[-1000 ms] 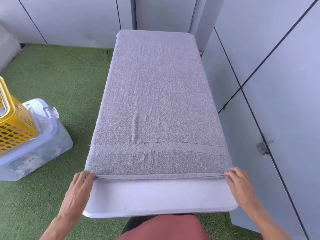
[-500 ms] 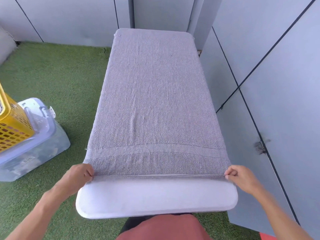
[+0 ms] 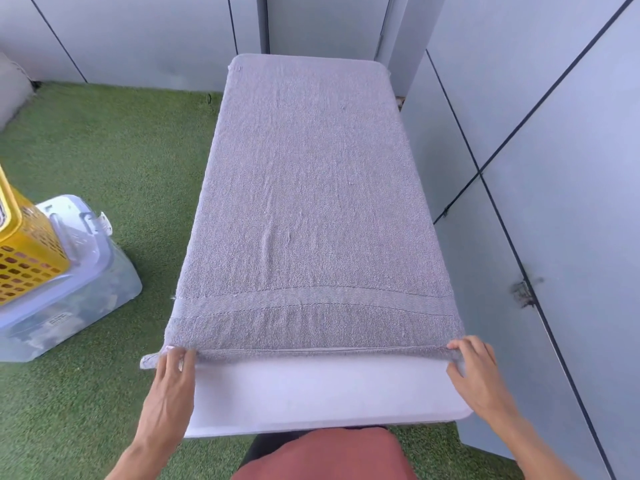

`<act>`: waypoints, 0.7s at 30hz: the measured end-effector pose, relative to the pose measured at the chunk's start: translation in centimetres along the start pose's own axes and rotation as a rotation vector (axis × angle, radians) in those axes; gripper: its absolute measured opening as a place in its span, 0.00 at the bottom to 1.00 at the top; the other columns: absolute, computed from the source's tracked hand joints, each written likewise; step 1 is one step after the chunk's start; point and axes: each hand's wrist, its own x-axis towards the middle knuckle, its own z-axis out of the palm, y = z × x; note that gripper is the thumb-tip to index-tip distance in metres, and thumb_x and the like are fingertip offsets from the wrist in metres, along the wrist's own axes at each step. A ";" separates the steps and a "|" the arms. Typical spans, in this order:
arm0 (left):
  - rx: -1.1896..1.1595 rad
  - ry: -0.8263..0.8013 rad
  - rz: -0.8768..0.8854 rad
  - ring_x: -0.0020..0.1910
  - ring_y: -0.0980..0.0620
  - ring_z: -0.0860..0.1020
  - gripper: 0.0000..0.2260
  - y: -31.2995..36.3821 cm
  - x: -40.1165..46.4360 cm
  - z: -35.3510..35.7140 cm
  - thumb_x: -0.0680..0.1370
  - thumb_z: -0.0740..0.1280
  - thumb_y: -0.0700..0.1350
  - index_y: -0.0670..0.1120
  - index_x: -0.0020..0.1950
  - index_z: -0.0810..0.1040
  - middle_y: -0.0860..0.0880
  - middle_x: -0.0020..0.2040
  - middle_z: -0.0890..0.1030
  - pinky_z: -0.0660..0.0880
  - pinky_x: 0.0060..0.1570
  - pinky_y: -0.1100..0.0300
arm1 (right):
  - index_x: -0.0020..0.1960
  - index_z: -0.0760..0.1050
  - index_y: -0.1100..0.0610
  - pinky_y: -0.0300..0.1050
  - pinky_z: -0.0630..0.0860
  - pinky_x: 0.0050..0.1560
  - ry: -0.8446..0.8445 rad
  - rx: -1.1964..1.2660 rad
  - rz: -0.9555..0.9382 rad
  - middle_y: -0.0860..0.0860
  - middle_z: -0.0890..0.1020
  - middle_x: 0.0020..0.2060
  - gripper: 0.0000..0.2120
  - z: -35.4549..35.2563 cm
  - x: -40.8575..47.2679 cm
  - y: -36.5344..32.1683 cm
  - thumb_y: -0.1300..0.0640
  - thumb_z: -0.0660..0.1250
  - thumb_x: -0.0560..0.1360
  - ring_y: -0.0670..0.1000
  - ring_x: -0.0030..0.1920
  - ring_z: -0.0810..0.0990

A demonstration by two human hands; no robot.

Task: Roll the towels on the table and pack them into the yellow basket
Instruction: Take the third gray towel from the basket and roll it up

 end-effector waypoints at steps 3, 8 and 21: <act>-0.046 0.040 -0.009 0.52 0.39 0.72 0.20 -0.4 0.6 0.0 0.66 0.68 0.25 0.38 0.56 0.75 0.40 0.55 0.72 0.76 0.47 0.47 | 0.51 0.76 0.59 0.47 0.66 0.56 -0.008 -0.035 -0.004 0.51 0.75 0.48 0.10 0.1 0.6 0.0 0.68 0.69 0.71 0.54 0.54 0.71; -0.185 0.090 -0.087 0.49 0.43 0.69 0.20 -0.1 0.8 -0.9 0.66 0.66 0.22 0.41 0.52 0.73 0.44 0.52 0.71 0.77 0.33 0.50 | 0.49 0.79 0.62 0.45 0.66 0.49 0.083 -0.076 -0.063 0.55 0.80 0.43 0.14 0.2 0.4 0.7 0.75 0.72 0.66 0.60 0.45 0.78; -0.288 -0.406 0.049 0.41 0.58 0.76 0.08 -4.1 6.2 -5.0 0.75 0.69 0.43 0.54 0.48 0.72 0.55 0.46 0.77 0.72 0.39 0.63 | 0.39 0.78 0.50 0.45 0.72 0.42 -0.444 0.163 0.152 0.49 0.81 0.32 0.11 -4.5 4.7 1.6 0.65 0.70 0.72 0.50 0.35 0.79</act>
